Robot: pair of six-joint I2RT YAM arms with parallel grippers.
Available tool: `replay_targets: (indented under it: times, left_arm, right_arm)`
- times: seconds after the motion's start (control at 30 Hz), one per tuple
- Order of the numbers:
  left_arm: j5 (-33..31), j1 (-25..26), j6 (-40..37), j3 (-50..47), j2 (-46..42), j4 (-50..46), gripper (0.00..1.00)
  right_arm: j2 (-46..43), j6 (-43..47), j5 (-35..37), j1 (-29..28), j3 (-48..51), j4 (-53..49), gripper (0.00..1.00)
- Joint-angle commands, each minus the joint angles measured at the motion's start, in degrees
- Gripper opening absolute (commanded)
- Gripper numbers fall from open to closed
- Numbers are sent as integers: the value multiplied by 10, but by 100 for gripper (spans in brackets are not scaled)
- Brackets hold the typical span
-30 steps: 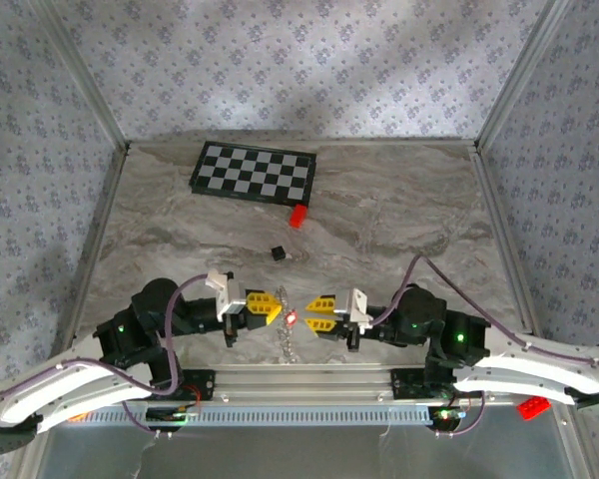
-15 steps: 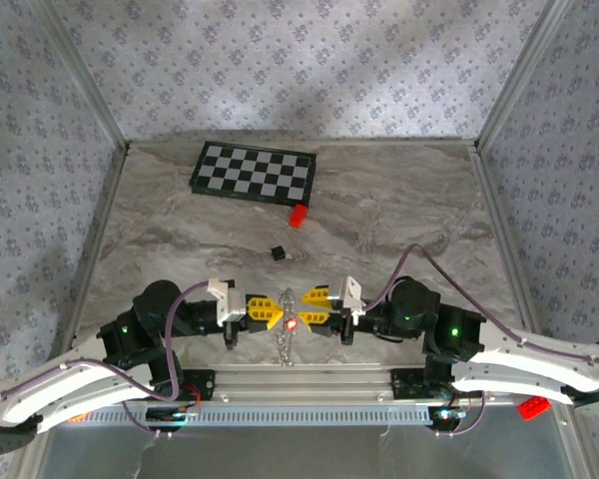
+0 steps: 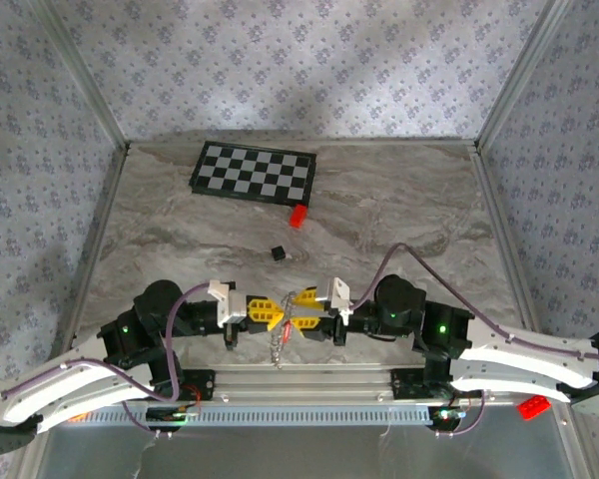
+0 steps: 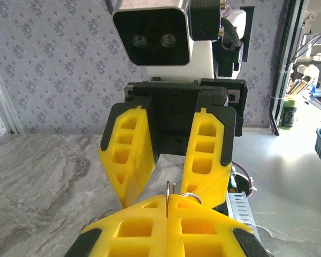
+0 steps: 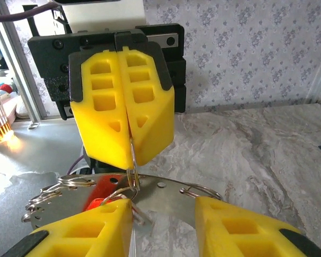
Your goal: Put the keys on the keyring
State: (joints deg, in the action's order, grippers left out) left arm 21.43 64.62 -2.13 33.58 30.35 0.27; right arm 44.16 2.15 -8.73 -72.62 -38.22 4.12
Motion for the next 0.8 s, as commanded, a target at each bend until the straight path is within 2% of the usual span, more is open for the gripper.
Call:
replay_targets:
  times: [0.0, 0.2, 0.47, 0.67, 0.77]
  left_arm:
    - [5, 1, -9, 17, 2, 36, 0]
    - [3, 1, -9, 16, 6, 36, 0]
    - [4, 1, -10, 19, 6, 36, 0]
    - [1, 1, -10, 20, 6, 39, 0]
    - [-2, 1, -8, 18, 8, 49, 0]
  right_arm:
    - [-5, -5, -16, 2, -18, 24, 37]
    - [-7, -7, -25, 2, -10, 44, 36]
    - [-3, -3, -12, 2, -10, 29, 20]
    - [3, -1, -5, 2, -13, 19, 20]
    - [12, -1, -8, 2, -18, 11, 25]
